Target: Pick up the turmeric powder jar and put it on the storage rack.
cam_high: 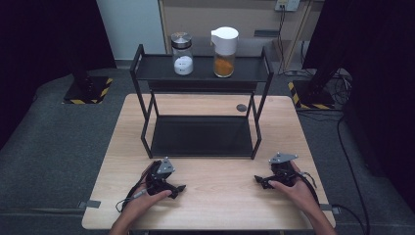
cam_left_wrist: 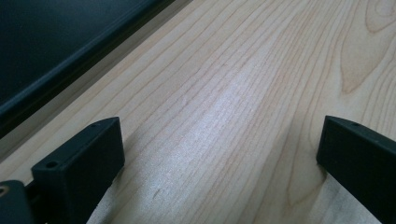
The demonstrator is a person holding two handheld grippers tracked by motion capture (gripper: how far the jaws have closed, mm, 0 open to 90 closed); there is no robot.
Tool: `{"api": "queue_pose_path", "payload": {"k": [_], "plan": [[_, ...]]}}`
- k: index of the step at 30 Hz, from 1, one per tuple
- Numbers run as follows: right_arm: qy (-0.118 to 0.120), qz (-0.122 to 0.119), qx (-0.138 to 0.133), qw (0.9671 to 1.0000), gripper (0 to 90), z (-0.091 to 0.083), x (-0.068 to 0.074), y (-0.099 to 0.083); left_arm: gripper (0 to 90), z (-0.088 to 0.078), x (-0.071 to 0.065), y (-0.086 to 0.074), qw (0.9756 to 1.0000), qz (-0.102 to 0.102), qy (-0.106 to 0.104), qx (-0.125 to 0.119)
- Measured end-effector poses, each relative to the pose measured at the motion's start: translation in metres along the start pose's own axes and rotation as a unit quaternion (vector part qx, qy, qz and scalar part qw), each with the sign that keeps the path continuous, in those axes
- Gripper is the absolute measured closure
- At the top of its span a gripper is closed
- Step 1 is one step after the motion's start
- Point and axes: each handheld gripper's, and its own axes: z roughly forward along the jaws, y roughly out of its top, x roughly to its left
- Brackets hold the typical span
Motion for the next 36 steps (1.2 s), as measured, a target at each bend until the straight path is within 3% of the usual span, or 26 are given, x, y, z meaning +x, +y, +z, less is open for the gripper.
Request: {"api": "queue_pose_path", "payload": {"k": [3, 36], "plan": [[0.0, 0.0, -0.01, 0.9999, 2.8, 0.0, 0.0002, -0.0053, 0.0, 0.0, -0.0001, -0.0002, 1.0, 0.0, 0.0, 0.0], [-0.009, 0.006, -0.011, 0.9999, 2.6, -0.0002, 0.005, -0.0061, 0.0, 0.0, 0.0001, -0.0003, 1.0, 0.0, 0.0, 0.0]]}}
